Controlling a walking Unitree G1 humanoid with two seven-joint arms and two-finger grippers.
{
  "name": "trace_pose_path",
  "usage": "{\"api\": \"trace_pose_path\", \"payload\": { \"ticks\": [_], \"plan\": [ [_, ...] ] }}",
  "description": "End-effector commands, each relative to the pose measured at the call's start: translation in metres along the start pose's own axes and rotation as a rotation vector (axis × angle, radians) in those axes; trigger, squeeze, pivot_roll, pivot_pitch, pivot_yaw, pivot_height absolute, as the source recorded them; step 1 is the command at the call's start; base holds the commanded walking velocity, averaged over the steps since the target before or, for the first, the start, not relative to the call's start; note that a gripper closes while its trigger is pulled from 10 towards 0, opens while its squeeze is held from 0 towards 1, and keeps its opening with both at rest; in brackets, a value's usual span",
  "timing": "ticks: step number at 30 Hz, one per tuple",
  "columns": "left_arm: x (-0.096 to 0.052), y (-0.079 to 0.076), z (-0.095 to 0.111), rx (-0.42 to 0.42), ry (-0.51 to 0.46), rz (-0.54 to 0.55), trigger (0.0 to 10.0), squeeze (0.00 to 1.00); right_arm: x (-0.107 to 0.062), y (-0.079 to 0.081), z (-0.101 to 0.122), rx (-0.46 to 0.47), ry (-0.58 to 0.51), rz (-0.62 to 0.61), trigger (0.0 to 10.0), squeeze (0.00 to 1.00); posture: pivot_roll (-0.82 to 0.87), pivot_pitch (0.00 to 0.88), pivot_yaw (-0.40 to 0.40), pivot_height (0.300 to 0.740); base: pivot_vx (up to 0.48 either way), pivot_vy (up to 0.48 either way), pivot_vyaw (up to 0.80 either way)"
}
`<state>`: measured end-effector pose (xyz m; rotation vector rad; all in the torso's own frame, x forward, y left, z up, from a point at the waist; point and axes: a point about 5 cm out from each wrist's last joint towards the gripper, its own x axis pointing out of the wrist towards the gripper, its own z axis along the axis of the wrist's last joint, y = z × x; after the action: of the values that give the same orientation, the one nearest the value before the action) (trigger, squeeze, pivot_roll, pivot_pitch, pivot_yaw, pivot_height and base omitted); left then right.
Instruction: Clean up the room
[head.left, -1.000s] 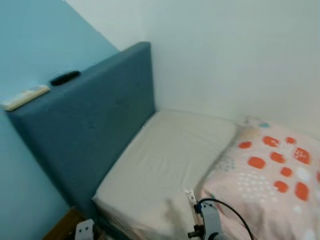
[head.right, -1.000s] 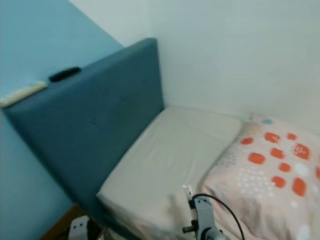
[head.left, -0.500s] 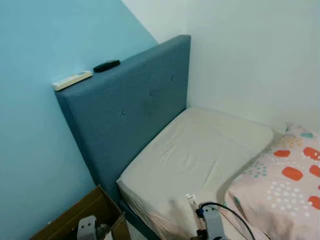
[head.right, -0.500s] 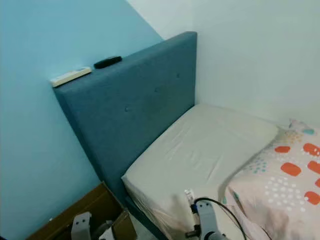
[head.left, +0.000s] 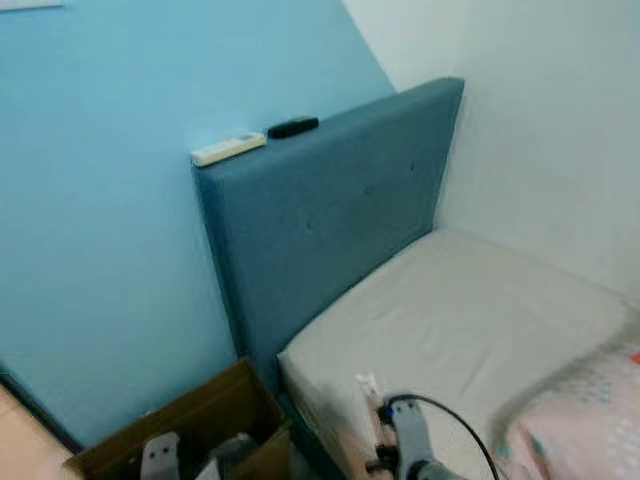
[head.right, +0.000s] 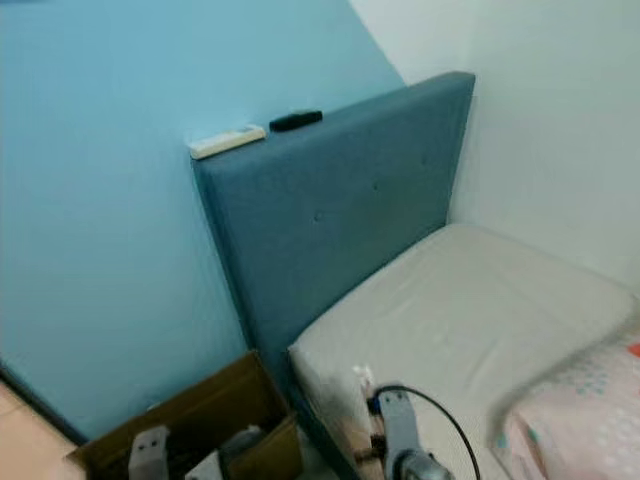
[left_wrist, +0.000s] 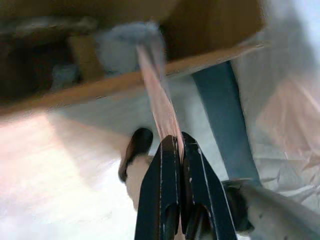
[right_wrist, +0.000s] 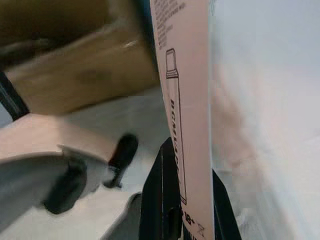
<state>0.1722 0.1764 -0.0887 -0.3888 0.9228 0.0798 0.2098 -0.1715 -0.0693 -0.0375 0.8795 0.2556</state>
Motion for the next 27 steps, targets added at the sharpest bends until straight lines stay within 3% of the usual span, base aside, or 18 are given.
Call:
{"api": "trace_pose_path", "payload": {
  "ticks": [1, 15, 19, 21, 22, 23, 26, 27],
  "plan": [
    [0.000, 0.001, -0.001, -0.011, 0.008, 0.005, 10.0, 0.00, 0.001, 0.002, 0.002, 0.006, -0.009, 0.005, 10.0, 0.00, -0.07, 0.000, 0.000, 0.710, 0.000, 0.000, 0.79],
    [0.009, -0.027, 0.034, -0.042, -0.120, -0.085, 10.0, 0.00, 0.001, 0.000, 0.008, 0.025, -0.041, 0.015, 10.0, 0.00, -0.06, 0.000, -0.015, 0.710, 0.000, 0.000, 0.79],
    [0.011, -0.038, 0.057, -0.058, -0.200, -0.142, 10.0, 0.00, 0.003, 0.000, 0.022, 0.058, -0.096, 0.021, 10.0, 0.00, -0.06, 0.000, -0.014, 0.710, 0.000, 0.000, 0.79],
    [0.012, -0.046, 0.082, -0.073, -0.279, -0.183, 10.0, 0.00, 0.005, 0.003, 0.041, 0.079, -0.164, 0.062, 10.0, 0.00, -0.06, 0.000, -0.014, 0.710, 0.000, 0.000, 0.79],
    [0.012, -0.046, 0.082, -0.073, -0.279, -0.183, 10.0, 0.00, 0.005, 0.003, 0.041, 0.079, -0.164, 0.062, 10.0, 0.00, -0.06, 0.000, -0.014, 0.710, 0.000, 0.000, 0.79],
    [0.011, -0.049, 0.092, -0.083, -0.310, -0.195, 10.0, 0.00, 0.006, 0.007, 0.051, 0.064, -0.188, 0.094, 10.0, 0.00, -0.06, 0.000, -0.012, 0.710, 0.000, 0.000, 0.79],
    [0.011, -0.051, 0.099, -0.090, -0.329, -0.202, 10.0, 0.00, 0.007, 0.010, 0.056, 0.051, -0.201, 0.116, 10.0, 0.00, -0.06, 0.000, -0.010, 0.710, 0.000, 0.000, 0.80],
    [0.011, -0.052, 0.104, -0.087, -0.339, -0.206, 10.0, 0.00, 0.008, 0.014, 0.062, 0.003, -0.199, 0.126, 10.0, 0.00, -0.06, 0.000, -0.009, 0.710, 0.000, 0.000, 0.80]
  ]
}}
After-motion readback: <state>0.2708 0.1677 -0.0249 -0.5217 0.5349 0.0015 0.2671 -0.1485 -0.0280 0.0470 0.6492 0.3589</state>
